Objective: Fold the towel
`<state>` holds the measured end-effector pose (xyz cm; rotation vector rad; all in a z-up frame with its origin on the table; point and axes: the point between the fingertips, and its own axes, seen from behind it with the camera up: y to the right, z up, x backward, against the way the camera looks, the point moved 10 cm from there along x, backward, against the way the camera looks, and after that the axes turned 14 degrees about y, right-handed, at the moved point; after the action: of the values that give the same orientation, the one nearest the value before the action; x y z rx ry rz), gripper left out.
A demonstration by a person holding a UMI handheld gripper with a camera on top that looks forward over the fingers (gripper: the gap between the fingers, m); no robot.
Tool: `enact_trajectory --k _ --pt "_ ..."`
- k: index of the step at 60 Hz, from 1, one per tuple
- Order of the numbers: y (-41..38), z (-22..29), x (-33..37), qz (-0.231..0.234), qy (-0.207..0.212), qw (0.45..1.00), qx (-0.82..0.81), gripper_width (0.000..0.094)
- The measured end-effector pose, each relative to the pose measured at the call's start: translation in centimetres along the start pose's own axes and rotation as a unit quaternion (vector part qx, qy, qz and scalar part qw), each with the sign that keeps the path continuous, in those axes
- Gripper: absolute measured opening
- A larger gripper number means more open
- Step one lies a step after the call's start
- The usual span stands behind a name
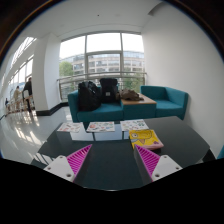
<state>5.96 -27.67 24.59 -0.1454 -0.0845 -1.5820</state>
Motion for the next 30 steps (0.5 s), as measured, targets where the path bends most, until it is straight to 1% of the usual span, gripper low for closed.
enact_trajectory --k 15,30 --pt "-3.8 1.5 3.7 0.032 0.024 0.999 0.025 0.0834" --pt "-5.3 2.7 5.6 0.039 0.036 0.998 0.024 0.0835"
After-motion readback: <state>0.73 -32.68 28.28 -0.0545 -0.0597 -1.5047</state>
